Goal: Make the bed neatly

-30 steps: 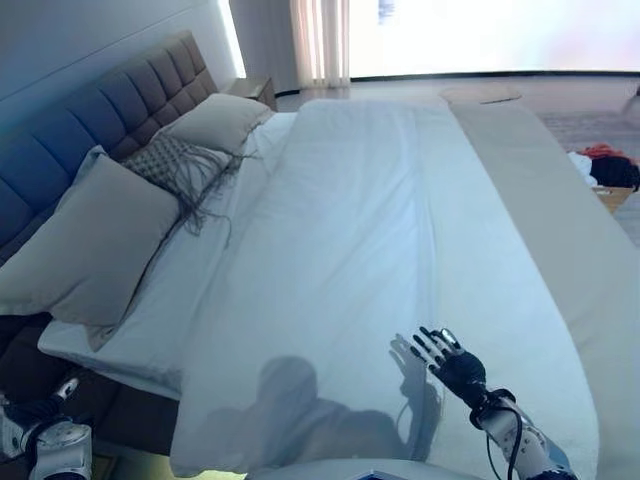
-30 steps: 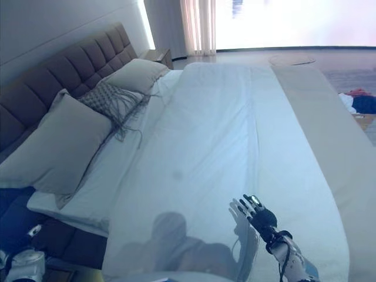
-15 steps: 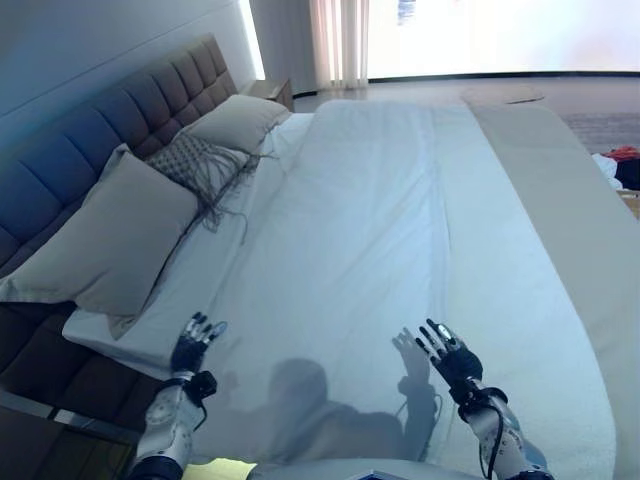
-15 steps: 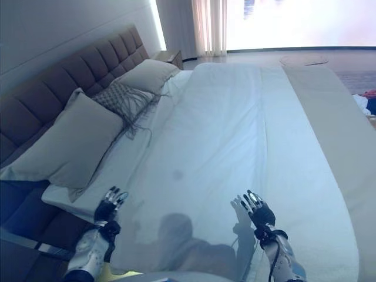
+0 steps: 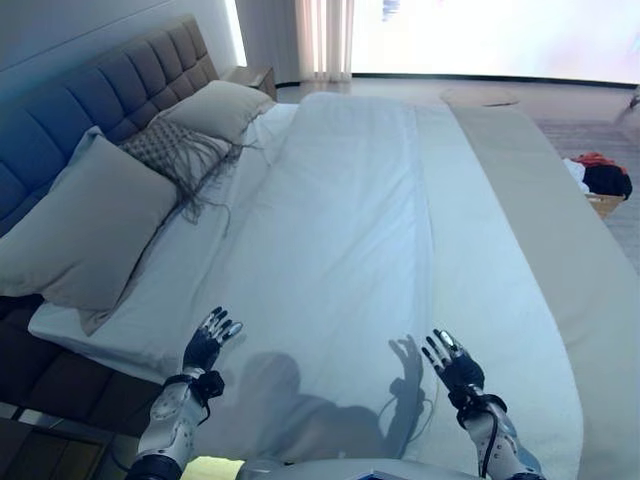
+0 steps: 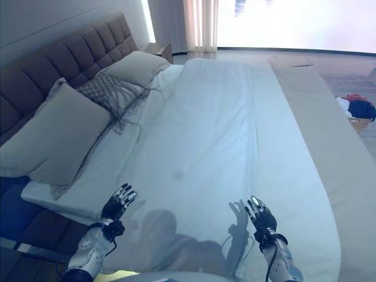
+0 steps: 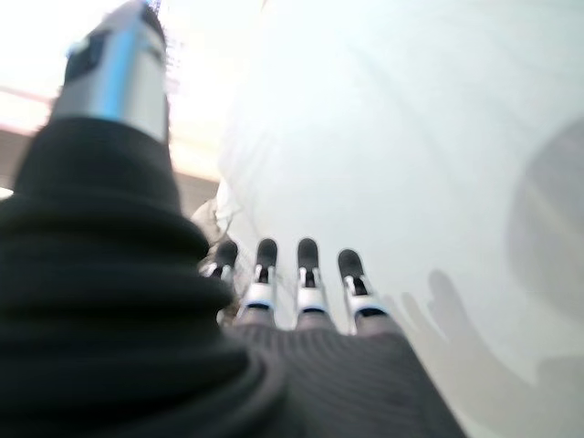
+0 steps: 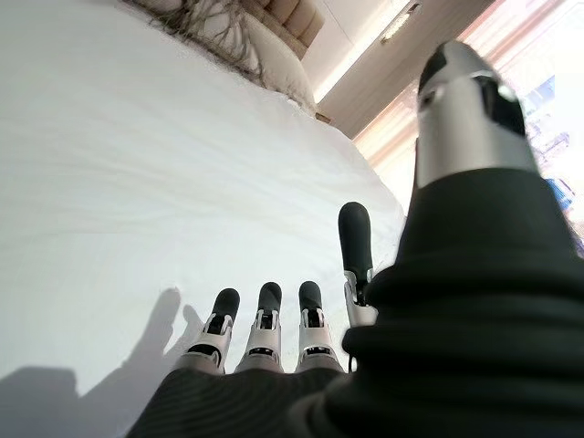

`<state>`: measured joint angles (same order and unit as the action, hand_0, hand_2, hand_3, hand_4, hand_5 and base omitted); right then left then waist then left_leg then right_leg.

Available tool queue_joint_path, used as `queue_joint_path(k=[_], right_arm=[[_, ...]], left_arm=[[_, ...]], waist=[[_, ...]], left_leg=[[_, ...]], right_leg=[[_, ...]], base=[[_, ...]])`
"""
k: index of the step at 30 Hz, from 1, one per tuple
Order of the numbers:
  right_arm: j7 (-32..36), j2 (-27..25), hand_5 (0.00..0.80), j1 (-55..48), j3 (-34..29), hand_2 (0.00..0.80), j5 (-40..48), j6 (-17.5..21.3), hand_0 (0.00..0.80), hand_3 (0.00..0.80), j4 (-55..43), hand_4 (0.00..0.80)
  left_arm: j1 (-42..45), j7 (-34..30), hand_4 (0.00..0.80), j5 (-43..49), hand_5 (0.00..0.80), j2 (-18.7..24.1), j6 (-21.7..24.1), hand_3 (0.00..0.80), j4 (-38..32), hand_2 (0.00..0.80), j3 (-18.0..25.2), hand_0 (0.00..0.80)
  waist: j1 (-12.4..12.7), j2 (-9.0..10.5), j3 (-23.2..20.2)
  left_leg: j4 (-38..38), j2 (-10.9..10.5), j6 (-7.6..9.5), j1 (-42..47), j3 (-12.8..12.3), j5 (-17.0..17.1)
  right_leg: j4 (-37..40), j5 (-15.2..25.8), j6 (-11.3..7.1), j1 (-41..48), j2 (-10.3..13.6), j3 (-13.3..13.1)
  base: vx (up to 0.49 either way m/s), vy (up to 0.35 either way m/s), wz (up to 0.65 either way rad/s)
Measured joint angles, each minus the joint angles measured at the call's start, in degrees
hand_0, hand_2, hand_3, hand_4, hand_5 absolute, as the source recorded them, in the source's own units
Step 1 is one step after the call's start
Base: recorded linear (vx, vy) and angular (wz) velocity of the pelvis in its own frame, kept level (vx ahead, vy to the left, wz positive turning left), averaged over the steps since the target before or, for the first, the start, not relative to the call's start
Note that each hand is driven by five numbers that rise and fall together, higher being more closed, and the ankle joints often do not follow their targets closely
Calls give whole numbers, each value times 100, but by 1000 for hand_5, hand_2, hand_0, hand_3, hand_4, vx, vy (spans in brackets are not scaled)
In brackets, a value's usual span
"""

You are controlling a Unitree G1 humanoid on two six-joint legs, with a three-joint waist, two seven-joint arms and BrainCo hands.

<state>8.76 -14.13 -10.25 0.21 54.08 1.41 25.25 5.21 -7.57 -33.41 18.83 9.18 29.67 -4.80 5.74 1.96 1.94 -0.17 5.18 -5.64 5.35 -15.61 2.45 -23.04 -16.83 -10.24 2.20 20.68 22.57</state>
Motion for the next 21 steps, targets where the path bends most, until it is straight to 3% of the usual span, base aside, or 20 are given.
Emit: queue_joint_path(k=[4,10,21], right_arm=[[86,1,0,-4,-19,0,16,113,0,0,-2,0],[244,58,0,-42,-127,0,17,119,0,0,15,0],[561,189,0,-83,-174,0,10,176,0,0,57,0]], left_arm=[[-2,-31,0,9,0,-3,-4,0,-16,0,-29,0],[-1,44,0,-1,0,31,-46,0,-146,0,-24,0],[-11,49,0,-9,0,122,-113,0,-269,0,21,0]], waist=[[-19,5,100],[-33,68,188],[-22,192,211]], left_leg=[[93,-207,-59,-6,1,-151],[90,-500,76,-7,-5,-288],[-68,-484,84,95,-102,-291]], right_leg=[[-136,11,-124,-67,253,-94],[-50,168,-303,-147,500,-271],[352,602,-287,-233,353,-289]], base=[[-19,175,-2],[-2,136,-9],[-44,48,-21]])
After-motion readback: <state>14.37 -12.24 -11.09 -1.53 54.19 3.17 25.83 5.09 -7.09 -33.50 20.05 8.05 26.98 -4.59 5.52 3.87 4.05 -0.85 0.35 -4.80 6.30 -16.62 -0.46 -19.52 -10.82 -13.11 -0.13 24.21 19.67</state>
